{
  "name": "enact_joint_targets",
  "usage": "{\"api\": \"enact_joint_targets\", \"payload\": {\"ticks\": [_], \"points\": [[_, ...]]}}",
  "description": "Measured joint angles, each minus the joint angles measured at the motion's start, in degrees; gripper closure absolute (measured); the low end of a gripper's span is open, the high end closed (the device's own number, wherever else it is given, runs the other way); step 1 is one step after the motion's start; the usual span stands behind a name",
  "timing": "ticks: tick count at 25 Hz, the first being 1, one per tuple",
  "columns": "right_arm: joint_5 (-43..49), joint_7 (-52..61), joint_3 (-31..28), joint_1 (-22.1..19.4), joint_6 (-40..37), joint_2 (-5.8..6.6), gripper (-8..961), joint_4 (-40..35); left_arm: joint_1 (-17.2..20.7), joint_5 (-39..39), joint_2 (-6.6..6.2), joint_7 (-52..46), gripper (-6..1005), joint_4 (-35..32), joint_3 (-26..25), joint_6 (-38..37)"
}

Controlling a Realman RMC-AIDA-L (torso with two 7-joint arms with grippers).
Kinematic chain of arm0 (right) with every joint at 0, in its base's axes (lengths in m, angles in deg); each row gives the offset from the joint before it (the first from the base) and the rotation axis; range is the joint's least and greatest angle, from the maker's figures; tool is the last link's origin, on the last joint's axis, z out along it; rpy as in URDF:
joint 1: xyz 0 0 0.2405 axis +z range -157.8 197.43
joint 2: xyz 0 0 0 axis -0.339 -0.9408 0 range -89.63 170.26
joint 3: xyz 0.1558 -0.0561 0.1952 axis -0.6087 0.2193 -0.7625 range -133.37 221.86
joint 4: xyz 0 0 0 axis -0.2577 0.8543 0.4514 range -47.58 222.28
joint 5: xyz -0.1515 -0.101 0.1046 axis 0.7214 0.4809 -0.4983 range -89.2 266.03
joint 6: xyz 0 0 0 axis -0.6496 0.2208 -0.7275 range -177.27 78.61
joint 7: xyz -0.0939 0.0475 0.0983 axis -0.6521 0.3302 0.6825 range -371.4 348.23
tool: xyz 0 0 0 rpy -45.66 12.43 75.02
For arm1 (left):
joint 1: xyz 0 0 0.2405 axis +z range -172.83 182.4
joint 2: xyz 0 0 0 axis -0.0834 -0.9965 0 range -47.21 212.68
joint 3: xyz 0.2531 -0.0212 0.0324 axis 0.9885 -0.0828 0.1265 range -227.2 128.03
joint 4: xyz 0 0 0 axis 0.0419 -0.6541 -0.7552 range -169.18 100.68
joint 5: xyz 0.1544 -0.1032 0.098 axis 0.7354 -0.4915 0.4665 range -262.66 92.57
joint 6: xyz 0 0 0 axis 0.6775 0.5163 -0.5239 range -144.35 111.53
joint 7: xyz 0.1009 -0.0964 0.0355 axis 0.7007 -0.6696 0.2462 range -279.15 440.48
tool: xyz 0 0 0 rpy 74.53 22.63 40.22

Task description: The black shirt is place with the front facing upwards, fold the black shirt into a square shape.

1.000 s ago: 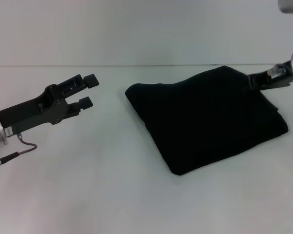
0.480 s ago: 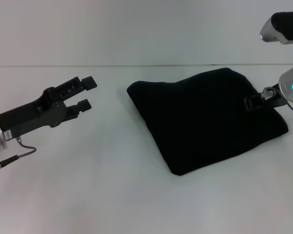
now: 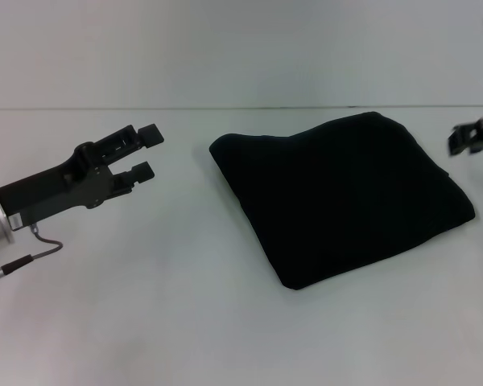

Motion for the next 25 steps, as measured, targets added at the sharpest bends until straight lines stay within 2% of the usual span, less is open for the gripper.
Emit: {"api": "enact_joint_targets", "payload": {"ticks": [2, 5, 7, 10, 14, 16, 20, 23, 25], "points": [[-1.46, -0.01, -1.94, -1.35, -0.95, 0.39, 664, -3.11, 0.02, 0.21, -0.06, -0.04, 53, -0.07, 0.10, -0.50], [-10.79, -6.98, -6.99, -5.25, -4.25, -0.22, 643, -9.24, 0.31, 0.83, -0.34, -0.49, 53, -0.10, 1.82, -1.85], [-22.07, -14.99, -10.86, -8.89, -6.80, -0.42, 635, -11.10, 0.57, 2.25, -0.52, -1.41, 54, -0.09, 3.04, -2.82], [-40.80, -25.52, -15.32, -14.42, -9.71, 0.49, 622, -8.31, 0.67, 6.51, -0.10, -3.47, 54, -0.19, 4.10, -4.46], [-57.86, -37.63, -19.58, -21.06, -14.28, 1.61, 605, -2.02, 0.07, 10.13, 1.88, -5.13, 54, -0.37, 6.36, -4.74], [-63.30, -42.11, -21.96, -23.64, -16.94, 2.00, 522, 1.43, -0.44, 11.72, 3.29, -6.58, 54, -0.37, 7.36, -2.78], [-68.25, -47.51, -25.93, -26.73, -21.12, 2.16, 358, 5.60, -2.08, 14.38, 6.30, -11.19, 65, -0.15, 8.60, 2.23], [-68.98, -49.38, -27.62, -27.46, -22.39, 1.90, 241, 7.18, -3.65, 15.02, 7.42, -13.69, 65, 1.90, 10.18, 6.23], [-69.04, -50.07, -27.98, -27.46, -22.43, 1.88, 163, 8.02, -5.23, 14.31, 7.55, -14.24, 66, 4.94, 10.77, 9.20]]}}
